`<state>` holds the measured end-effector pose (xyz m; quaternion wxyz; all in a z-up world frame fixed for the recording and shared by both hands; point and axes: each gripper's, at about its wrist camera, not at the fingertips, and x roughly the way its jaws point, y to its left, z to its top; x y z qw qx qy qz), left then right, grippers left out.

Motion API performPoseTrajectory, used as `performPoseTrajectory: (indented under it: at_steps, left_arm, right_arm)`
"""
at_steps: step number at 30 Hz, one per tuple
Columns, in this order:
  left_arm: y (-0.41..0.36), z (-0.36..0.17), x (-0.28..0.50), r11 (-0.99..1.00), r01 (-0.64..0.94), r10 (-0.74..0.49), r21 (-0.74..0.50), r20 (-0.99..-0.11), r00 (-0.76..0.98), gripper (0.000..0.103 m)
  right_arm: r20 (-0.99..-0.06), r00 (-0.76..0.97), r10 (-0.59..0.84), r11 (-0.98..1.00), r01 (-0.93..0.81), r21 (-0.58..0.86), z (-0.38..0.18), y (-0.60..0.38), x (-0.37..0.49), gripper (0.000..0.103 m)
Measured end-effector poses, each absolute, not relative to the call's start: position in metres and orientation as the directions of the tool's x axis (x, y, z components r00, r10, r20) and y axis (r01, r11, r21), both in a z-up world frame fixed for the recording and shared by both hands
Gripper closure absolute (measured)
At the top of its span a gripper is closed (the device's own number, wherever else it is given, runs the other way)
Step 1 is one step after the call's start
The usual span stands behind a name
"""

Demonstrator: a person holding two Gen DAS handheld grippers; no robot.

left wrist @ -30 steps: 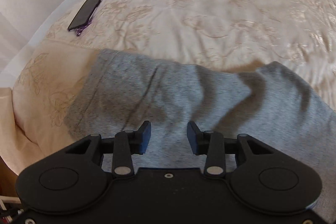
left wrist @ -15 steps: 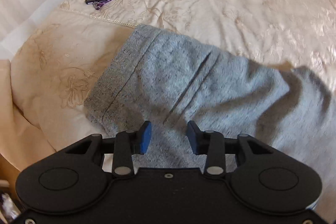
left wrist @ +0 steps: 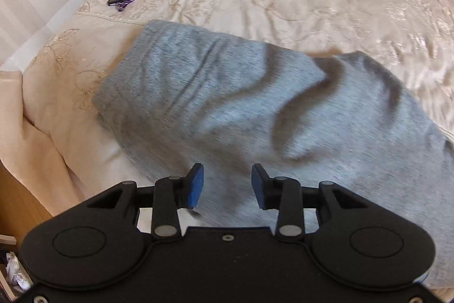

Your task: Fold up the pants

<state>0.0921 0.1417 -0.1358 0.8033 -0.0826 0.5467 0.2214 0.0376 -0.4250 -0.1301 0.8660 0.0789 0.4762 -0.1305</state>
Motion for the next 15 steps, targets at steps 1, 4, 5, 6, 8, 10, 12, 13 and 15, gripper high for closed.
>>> performPoseTrajectory:
  at_steps: [1, 4, 5, 6, 8, 10, 12, 13, 15]
  left_arm:
    - [0.126, -0.136, 0.092, 0.894, -0.436, 0.254, 0.101, -0.917, 0.308, 0.057]
    - [0.076, -0.138, 0.093, 0.916, -0.394, 0.206, 0.069, -0.927, 0.315, 0.057]
    - [0.059, -0.14, 0.093, 0.924, -0.379, 0.19, 0.06, -0.93, 0.315, 0.057]
    - [0.045, -0.141, 0.093, 0.929, -0.365, 0.177, 0.053, -0.933, 0.314, 0.057]
    - [0.019, -0.142, 0.092, 0.94, -0.338, 0.157, 0.046, -0.937, 0.311, 0.057]
    - [-0.004, -0.141, 0.09, 0.947, -0.318, 0.147, 0.045, -0.94, 0.306, 0.057]
    - [-0.022, -0.139, 0.088, 0.955, -0.296, 0.119, 0.028, -0.948, 0.296, 0.057]
    - [-0.032, -0.138, 0.087, 0.959, -0.282, 0.098, 0.013, -0.952, 0.29, 0.057]
    - [-0.052, -0.136, 0.087, 0.968, -0.251, 0.067, -0.006, -0.957, 0.281, 0.057]
  right_arm:
    - [-0.846, 0.515, -0.139, 0.956, 0.294, 0.022, -0.132, -0.439, 0.042, 0.068]
    - [-0.859, 0.508, -0.063, 0.961, 0.262, 0.084, -0.139, -0.482, 0.058, 0.066]
    - [-0.87, 0.492, -0.031, 0.963, 0.249, 0.106, -0.144, -0.495, 0.065, 0.066]
    - [-0.88, 0.475, -0.001, 0.963, 0.236, 0.126, -0.149, -0.505, 0.071, 0.066]
    - [-0.903, 0.422, 0.082, 0.963, 0.2, 0.181, -0.163, -0.524, 0.084, 0.065]
    - [-0.916, 0.368, 0.162, 0.957, 0.166, 0.236, -0.177, -0.538, 0.092, 0.062]
    - [-0.902, 0.355, 0.246, 0.945, 0.12, 0.305, -0.184, -0.548, 0.095, 0.061]
    - [-0.891, 0.351, 0.288, 0.935, 0.099, 0.342, -0.187, -0.551, 0.097, 0.06]
    - [-0.873, 0.352, 0.337, 0.92, 0.072, 0.384, -0.191, -0.554, 0.103, 0.06]
